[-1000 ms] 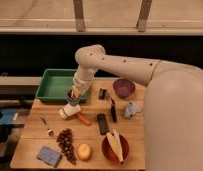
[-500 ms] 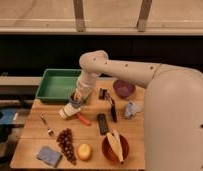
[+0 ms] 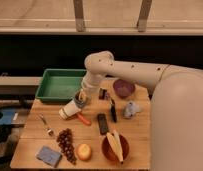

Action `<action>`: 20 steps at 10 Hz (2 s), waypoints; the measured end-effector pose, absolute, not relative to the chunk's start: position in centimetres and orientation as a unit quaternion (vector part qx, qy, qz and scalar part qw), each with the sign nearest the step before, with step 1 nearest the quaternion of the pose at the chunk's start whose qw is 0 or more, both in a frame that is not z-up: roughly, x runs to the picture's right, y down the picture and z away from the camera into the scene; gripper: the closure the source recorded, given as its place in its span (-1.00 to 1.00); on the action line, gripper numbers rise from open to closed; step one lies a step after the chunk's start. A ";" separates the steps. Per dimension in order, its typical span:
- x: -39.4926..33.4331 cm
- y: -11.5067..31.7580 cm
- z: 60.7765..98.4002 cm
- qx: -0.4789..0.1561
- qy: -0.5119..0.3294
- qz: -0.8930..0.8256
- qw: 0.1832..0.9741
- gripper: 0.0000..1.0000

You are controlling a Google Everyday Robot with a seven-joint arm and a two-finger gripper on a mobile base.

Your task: Stack cups into tray

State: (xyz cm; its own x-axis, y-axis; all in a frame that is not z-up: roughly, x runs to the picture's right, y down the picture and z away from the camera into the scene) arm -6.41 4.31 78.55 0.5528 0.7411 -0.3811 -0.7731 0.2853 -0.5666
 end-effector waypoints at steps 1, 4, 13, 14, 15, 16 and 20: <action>-6.4 4.6 79.3 -0.372 0.022 0.472 0.799 1.00; -6.5 4.7 80.9 -0.380 0.019 0.471 0.796 1.00; -10.1 6.0 83.7 -0.416 -0.041 0.449 0.790 1.00; -11.9 6.0 83.9 -0.423 -0.063 0.439 0.790 1.00; -13.6 5.8 83.9 -0.428 -0.088 0.428 0.791 1.00; -14.8 5.7 83.9 -0.432 -0.105 0.420 0.792 1.00; -23.1 5.5 82.9 -0.449 -0.174 0.350 0.803 1.00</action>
